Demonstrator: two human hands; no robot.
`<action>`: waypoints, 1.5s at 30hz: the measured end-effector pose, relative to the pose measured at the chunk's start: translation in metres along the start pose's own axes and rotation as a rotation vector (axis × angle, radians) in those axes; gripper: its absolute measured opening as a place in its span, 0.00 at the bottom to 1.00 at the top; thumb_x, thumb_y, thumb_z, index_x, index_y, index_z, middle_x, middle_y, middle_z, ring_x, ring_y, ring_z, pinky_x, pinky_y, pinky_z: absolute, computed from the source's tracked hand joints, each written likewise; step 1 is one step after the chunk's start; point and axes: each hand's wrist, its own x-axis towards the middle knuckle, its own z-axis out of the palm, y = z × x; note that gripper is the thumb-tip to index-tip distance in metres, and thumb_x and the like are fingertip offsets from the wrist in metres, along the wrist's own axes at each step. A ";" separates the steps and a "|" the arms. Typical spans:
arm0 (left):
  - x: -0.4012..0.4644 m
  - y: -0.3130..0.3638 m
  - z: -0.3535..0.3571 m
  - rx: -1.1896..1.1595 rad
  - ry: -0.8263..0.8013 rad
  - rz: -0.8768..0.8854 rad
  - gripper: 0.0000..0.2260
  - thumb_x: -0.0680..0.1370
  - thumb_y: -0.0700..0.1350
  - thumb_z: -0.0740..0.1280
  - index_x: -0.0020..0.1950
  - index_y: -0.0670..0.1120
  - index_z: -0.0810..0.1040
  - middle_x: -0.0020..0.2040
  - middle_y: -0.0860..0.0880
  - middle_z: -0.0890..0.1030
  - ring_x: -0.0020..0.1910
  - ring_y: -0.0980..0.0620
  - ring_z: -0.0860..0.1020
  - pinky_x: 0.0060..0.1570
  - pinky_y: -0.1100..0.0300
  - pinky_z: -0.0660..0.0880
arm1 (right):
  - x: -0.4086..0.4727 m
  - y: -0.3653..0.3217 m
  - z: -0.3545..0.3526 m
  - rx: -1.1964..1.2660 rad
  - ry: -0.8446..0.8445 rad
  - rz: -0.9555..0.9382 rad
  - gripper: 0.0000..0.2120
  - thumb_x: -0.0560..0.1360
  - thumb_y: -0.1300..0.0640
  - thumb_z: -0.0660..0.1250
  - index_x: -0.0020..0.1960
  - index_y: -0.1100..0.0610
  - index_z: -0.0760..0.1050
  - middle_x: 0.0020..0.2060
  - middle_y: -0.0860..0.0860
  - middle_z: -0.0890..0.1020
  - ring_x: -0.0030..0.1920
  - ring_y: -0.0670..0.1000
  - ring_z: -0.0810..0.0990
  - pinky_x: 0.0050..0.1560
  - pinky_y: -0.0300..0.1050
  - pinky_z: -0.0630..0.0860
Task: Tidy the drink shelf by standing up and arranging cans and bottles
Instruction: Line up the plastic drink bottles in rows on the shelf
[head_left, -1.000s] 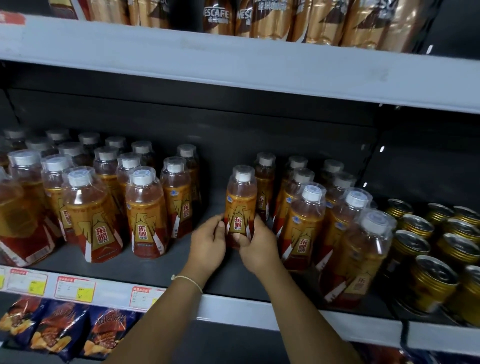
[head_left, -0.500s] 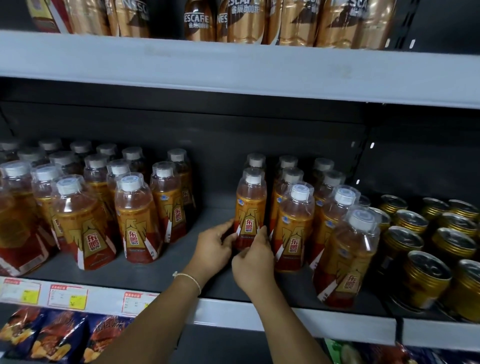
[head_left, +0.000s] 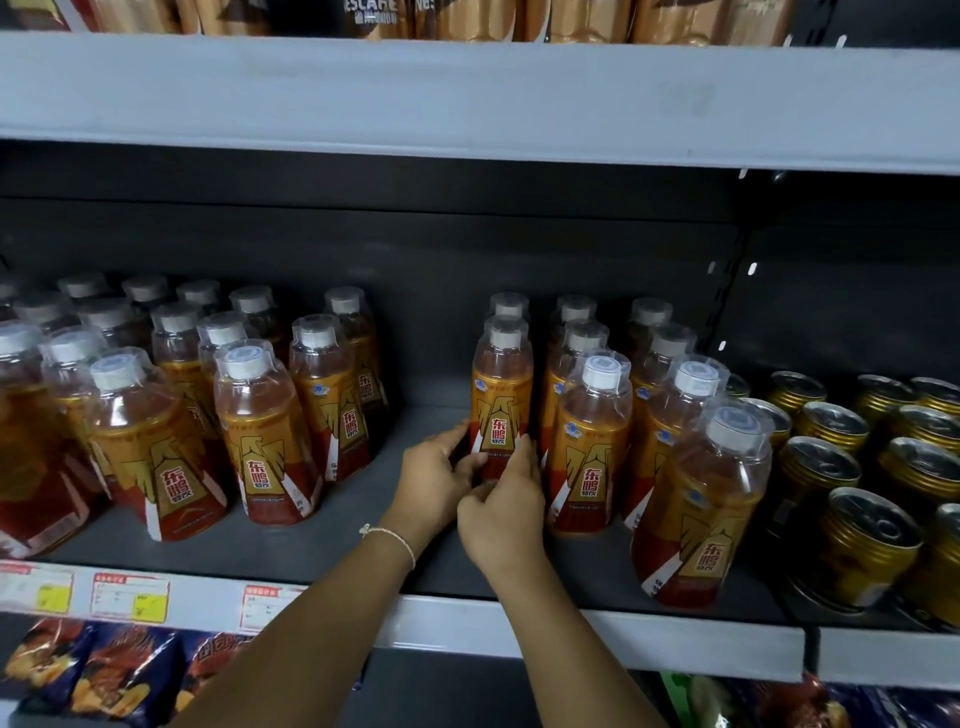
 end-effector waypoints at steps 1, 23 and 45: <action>0.000 0.000 0.001 0.011 0.005 0.006 0.21 0.76 0.38 0.71 0.68 0.43 0.76 0.62 0.47 0.80 0.59 0.59 0.73 0.52 0.86 0.60 | -0.002 0.001 0.001 -0.005 0.007 -0.012 0.41 0.76 0.67 0.63 0.82 0.59 0.46 0.81 0.56 0.54 0.81 0.54 0.51 0.77 0.42 0.50; 0.000 0.000 -0.001 0.212 -0.014 0.040 0.22 0.77 0.46 0.70 0.71 0.44 0.73 0.59 0.42 0.81 0.60 0.45 0.77 0.56 0.70 0.64 | -0.003 0.002 0.001 -0.020 0.005 -0.017 0.40 0.76 0.68 0.62 0.82 0.61 0.46 0.81 0.58 0.54 0.81 0.55 0.51 0.75 0.39 0.48; -0.077 -0.008 -0.128 0.101 0.368 0.012 0.20 0.72 0.26 0.62 0.60 0.41 0.79 0.50 0.48 0.80 0.49 0.51 0.80 0.55 0.57 0.78 | 0.034 -0.057 0.087 0.002 -0.405 -0.237 0.28 0.71 0.58 0.75 0.69 0.51 0.71 0.63 0.52 0.81 0.65 0.54 0.79 0.69 0.51 0.74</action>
